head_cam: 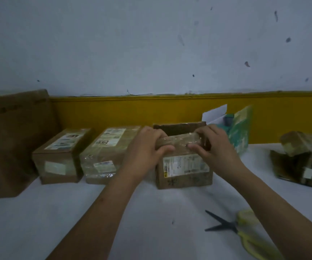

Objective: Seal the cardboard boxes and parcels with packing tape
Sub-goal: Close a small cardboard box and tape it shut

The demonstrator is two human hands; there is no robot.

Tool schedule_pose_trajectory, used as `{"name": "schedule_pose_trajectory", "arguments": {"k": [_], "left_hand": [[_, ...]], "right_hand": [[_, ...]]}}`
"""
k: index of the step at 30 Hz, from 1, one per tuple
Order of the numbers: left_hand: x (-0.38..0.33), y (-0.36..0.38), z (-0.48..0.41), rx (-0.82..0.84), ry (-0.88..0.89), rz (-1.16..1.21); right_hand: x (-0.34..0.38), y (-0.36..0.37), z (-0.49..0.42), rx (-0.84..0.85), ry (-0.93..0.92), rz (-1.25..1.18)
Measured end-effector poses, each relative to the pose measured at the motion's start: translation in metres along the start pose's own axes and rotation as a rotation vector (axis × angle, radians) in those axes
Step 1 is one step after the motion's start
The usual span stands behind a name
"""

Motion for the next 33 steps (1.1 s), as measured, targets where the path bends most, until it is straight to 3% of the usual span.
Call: {"name": "schedule_pose_trajectory", "arguments": {"k": [8, 14, 16, 19, 23, 29, 33], "left_hand": [[0.016, -0.023, -0.005, 0.172, -0.099, 0.341], [0.016, -0.027, -0.005, 0.292, -0.096, 0.373], [0.018, -0.029, -0.006, 0.23, -0.096, 0.241], [0.014, -0.029, -0.008, 0.13, -0.113, 0.231], [0.002, -0.023, -0.008, 0.146, -0.003, 0.103], [-0.024, -0.002, 0.013, 0.364, 0.103, 0.09], [-0.025, -0.002, 0.009, 0.309, 0.002, 0.278]], "right_hand": [[0.008, -0.016, -0.001, 0.05, -0.011, -0.192], [0.009, -0.037, -0.005, 0.298, 0.118, -0.348], [0.009, -0.044, -0.008, 0.378, 0.117, -0.248], [0.007, -0.05, -0.01, 0.448, 0.165, 0.018], [0.02, -0.051, -0.01, 0.48, 0.156, 0.175], [0.022, -0.056, -0.007, 0.556, 0.103, 0.138], [0.012, -0.057, -0.004, 0.553, 0.138, 0.013]]}}
Point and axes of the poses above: each hand's wrist, its own z-axis away from the middle knuckle, its own y-axis out of the palm, x = y × z, the point moved 4 cm from there along -z, towards the middle knuckle, and after that the axes turned 5 degrees about -x, right-handed, at the moved point
